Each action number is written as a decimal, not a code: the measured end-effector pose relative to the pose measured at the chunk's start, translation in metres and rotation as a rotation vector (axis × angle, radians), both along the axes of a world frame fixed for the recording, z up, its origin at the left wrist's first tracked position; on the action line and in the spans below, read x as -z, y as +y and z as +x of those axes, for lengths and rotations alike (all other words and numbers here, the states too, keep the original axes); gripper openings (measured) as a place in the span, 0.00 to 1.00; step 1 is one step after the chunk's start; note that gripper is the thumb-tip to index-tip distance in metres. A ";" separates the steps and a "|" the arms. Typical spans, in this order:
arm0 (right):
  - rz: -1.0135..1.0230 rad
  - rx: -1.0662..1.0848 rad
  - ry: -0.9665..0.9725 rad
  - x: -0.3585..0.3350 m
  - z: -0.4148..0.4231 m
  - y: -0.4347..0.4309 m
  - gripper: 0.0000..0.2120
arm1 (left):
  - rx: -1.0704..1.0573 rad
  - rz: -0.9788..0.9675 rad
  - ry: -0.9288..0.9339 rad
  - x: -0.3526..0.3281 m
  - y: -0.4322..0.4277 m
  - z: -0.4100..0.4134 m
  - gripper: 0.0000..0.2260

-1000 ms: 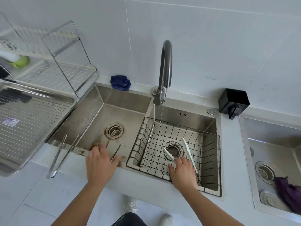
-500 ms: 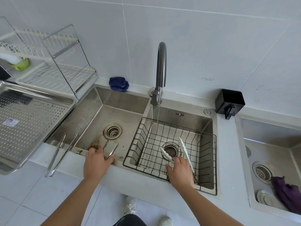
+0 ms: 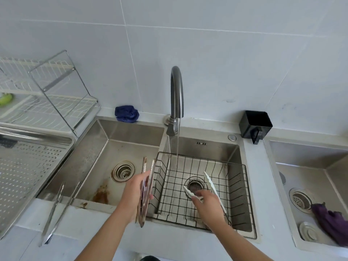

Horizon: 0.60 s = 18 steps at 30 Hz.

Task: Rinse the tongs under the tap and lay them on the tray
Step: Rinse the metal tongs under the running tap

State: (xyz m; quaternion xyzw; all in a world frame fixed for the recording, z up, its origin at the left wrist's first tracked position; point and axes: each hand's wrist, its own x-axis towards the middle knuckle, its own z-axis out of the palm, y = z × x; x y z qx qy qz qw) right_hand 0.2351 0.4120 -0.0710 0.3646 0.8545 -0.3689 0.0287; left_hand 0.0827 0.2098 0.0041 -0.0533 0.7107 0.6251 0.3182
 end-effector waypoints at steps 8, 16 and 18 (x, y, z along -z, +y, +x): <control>-0.526 0.146 0.365 -0.078 -0.112 -0.026 0.13 | 0.192 0.184 -0.121 0.006 0.022 -0.034 0.15; -0.412 0.427 0.410 -0.085 -0.145 -0.020 0.17 | 0.466 0.150 -0.038 -0.008 0.053 -0.059 0.22; -0.406 0.514 0.433 -0.088 -0.149 -0.011 0.20 | 0.578 0.114 0.063 -0.005 0.056 -0.060 0.11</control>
